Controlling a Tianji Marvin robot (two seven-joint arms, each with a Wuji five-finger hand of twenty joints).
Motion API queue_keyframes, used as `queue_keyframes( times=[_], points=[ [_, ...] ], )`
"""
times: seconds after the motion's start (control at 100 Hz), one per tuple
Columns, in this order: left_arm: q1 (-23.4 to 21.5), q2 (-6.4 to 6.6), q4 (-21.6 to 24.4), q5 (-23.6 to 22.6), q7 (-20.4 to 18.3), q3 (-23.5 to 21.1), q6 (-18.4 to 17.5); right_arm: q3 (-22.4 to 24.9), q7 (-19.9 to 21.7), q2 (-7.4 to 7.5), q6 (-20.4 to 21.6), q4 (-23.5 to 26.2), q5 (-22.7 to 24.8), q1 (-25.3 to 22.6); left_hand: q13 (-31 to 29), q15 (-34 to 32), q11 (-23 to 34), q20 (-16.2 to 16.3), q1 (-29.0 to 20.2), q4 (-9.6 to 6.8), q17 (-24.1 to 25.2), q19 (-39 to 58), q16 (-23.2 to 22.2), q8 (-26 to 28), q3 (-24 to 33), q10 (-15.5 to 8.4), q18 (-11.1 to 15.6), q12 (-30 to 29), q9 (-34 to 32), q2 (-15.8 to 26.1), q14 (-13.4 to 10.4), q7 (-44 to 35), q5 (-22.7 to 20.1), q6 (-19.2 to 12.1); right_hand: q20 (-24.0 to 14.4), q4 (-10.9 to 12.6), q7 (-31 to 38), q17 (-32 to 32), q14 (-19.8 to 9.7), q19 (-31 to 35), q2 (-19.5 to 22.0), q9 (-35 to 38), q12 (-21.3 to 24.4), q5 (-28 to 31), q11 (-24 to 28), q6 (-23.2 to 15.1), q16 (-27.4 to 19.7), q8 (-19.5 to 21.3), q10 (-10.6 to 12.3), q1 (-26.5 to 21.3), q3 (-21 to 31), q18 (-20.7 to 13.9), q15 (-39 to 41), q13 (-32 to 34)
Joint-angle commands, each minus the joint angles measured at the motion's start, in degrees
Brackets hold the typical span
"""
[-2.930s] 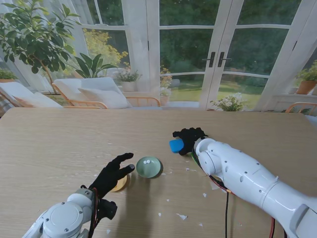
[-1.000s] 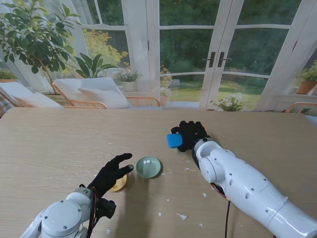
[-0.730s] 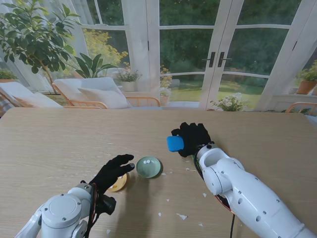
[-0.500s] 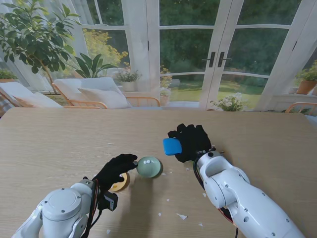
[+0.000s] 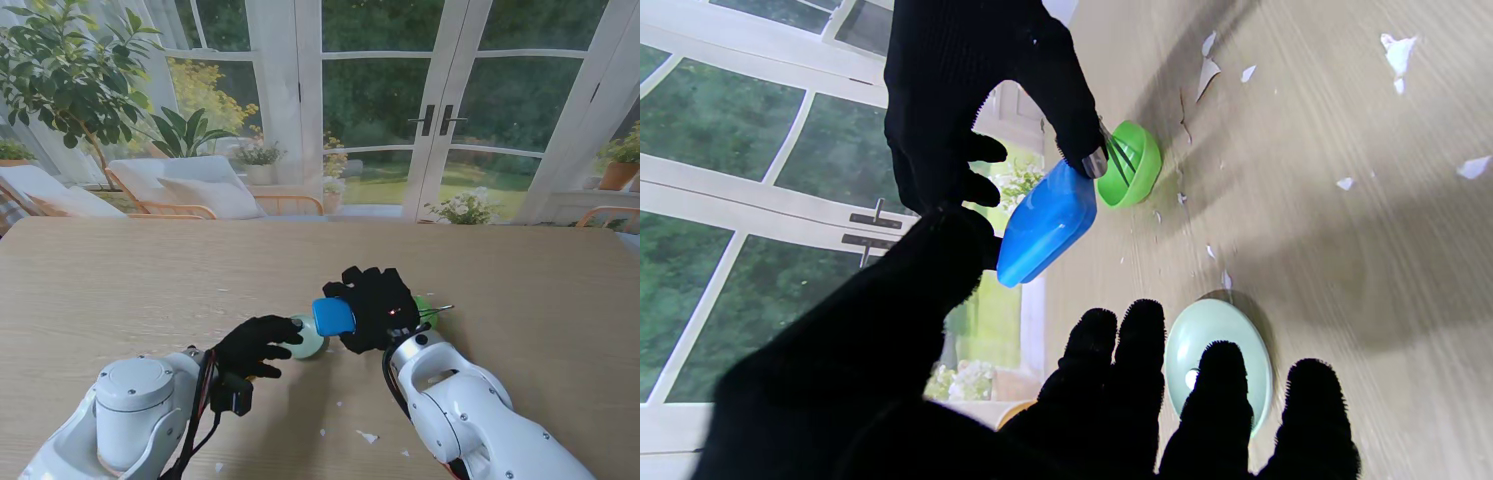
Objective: Refill the pill box with tweezers
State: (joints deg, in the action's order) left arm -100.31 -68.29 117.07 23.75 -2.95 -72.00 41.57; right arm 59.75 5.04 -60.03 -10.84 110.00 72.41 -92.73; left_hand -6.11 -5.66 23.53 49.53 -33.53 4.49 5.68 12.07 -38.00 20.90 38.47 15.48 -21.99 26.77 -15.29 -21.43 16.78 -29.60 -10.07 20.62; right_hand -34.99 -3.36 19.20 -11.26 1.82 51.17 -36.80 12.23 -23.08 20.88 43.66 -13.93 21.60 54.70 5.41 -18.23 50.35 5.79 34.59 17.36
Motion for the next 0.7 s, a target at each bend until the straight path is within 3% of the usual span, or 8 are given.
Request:
queue_keyframes(
  times=[0.0,0.25,0.39,0.41,0.67,0.69],
  points=[
    [0.41,-0.89,0.25,0.80,0.08,0.50,0.04,-0.21,0.66,-0.33,-0.32,1.10,0.01,-0.88,-1.28,-0.89,1.22,1.91,2.55,1.49,-0.72,1.32,-1.12,0.44,2.04,0.36,-0.56,-0.11,-0.94,-2.53,0.38,0.48,1.42,2.17,-0.99,1.07,10.67,0.53,1.06,1.02,5.79,-0.22,-0.52,4.62,0.17,-4.93,0.59,3.02,-0.43,-3.89,2.49,0.71,-0.88,-0.51],
    [2.07,-2.64,-0.72,3.29,4.16,2.54,2.48,-0.49,-0.20,-0.42,-0.21,2.25,-0.89,-1.99,-2.68,-1.37,2.15,2.52,0.19,1.25,-1.49,1.57,-1.36,1.43,5.08,0.97,-0.82,0.15,-2.83,-2.83,1.01,-0.45,-0.36,3.05,-1.18,1.14,9.74,0.66,1.12,0.85,5.88,-0.62,-0.84,4.12,-0.14,-4.75,0.72,3.19,-0.48,-3.91,2.03,0.64,-1.09,-0.85],
    [2.95,-3.50,-1.25,3.89,5.84,3.61,4.14,-0.78,-0.18,-0.40,0.04,2.72,-0.87,-2.27,-5.27,-2.64,4.66,3.78,-1.94,1.26,-2.63,2.13,-4.00,4.21,6.93,2.04,-1.38,1.38,-4.88,-3.06,2.60,-4.14,-1.28,4.22,-1.26,1.14,9.37,0.89,1.11,0.69,6.01,-1.14,-0.95,4.07,-0.38,-4.70,0.74,3.32,-0.57,-3.85,1.73,0.69,-1.27,-1.15],
    [3.05,-3.61,-1.29,3.95,6.04,3.72,4.37,-0.84,-0.19,-0.39,0.03,2.78,-0.80,-2.29,-5.63,-2.73,4.72,3.99,-2.13,1.27,-2.85,2.23,-4.47,4.47,7.11,3.02,-1.54,1.41,-5.00,-3.19,2.89,-4.48,-1.39,4.36,-1.27,1.15,9.34,0.92,1.15,0.67,6.00,-1.10,-0.98,4.10,-0.35,-4.65,0.75,3.34,-0.56,-3.84,1.68,0.68,-1.28,-1.18],
    [3.71,-4.25,-1.24,5.42,7.07,4.70,5.58,-1.48,-0.78,-0.33,0.39,2.95,0.52,-2.27,-9.24,-3.49,7.00,6.02,-2.26,1.36,-4.74,3.21,-7.49,7.47,8.54,4.32,-3.27,2.81,-9.25,-3.91,4.94,-8.79,-3.81,5.51,-1.47,1.23,8.94,0.87,1.11,0.58,5.98,-1.21,-1.17,4.24,-0.44,-4.58,0.84,3.74,-0.65,-3.88,1.44,0.67,-1.34,-1.17],
    [3.72,-4.29,-1.18,5.49,7.16,4.75,5.68,-1.50,-0.72,-0.31,0.43,3.00,0.63,-2.26,-9.81,-3.60,7.82,6.43,-2.52,1.38,-5.04,3.32,-8.09,8.14,8.76,3.62,-3.44,3.38,-9.84,-3.94,5.11,-9.56,-4.04,5.59,-1.48,1.24,8.91,0.86,1.07,0.58,6.04,-1.23,-1.19,4.22,-0.45,-4.57,0.83,3.77,-0.65,-3.86,1.43,0.65,-1.36,-1.21]
  ],
)
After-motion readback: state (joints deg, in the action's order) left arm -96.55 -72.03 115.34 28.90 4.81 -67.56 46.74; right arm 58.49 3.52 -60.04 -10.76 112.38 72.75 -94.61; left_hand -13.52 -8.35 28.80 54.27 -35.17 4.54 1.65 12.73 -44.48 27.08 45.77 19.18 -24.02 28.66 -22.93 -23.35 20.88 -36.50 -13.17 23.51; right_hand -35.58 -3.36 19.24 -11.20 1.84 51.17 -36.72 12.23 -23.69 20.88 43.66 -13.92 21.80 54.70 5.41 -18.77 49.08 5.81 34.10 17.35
